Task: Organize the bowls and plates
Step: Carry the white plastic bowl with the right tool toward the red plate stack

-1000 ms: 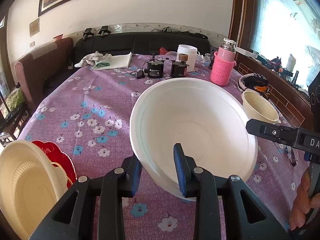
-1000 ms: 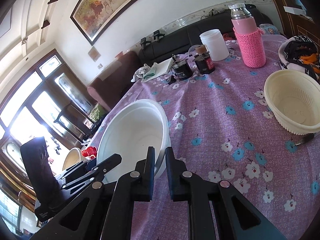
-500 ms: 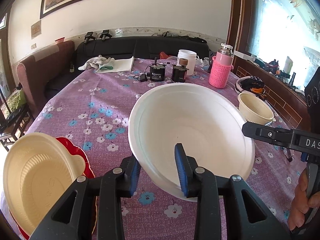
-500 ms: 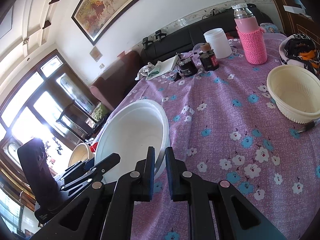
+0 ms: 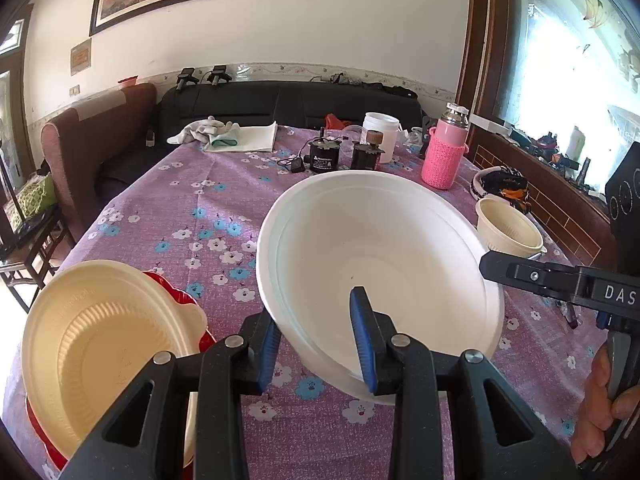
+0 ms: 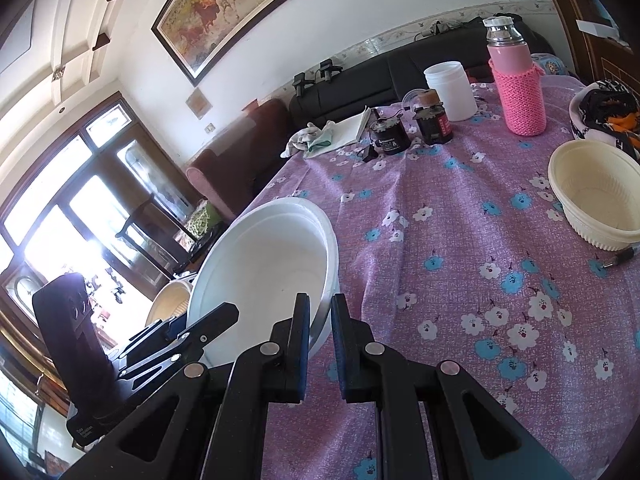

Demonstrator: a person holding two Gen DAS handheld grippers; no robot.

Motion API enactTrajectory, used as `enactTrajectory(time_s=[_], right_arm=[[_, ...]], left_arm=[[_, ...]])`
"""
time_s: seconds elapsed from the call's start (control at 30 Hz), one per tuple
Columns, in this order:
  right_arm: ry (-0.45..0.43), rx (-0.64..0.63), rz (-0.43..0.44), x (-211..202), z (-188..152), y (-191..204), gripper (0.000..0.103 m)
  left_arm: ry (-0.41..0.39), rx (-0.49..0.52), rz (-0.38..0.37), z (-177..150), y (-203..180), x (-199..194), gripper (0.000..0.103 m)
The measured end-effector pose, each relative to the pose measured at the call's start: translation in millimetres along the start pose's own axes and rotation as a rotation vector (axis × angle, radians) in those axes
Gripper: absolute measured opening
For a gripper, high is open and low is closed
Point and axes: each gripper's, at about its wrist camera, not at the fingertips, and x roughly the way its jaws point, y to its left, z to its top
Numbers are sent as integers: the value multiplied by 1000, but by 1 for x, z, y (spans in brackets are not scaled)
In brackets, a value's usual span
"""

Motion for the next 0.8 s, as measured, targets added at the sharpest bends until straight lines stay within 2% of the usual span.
enactTrajectory(time_s=[0.33,0.53,0.8], right_arm=[[2,-34,19,1,2,21,13],[11,-60,60,4,3,43,13],[77,-98,149,29,1,85,13]], left_arm=[[-30,-18,2,-1,15,-26,36],[-54,-48,12,-3,37,-50,36],[-77,-105,77,-13,78,-87,38]])
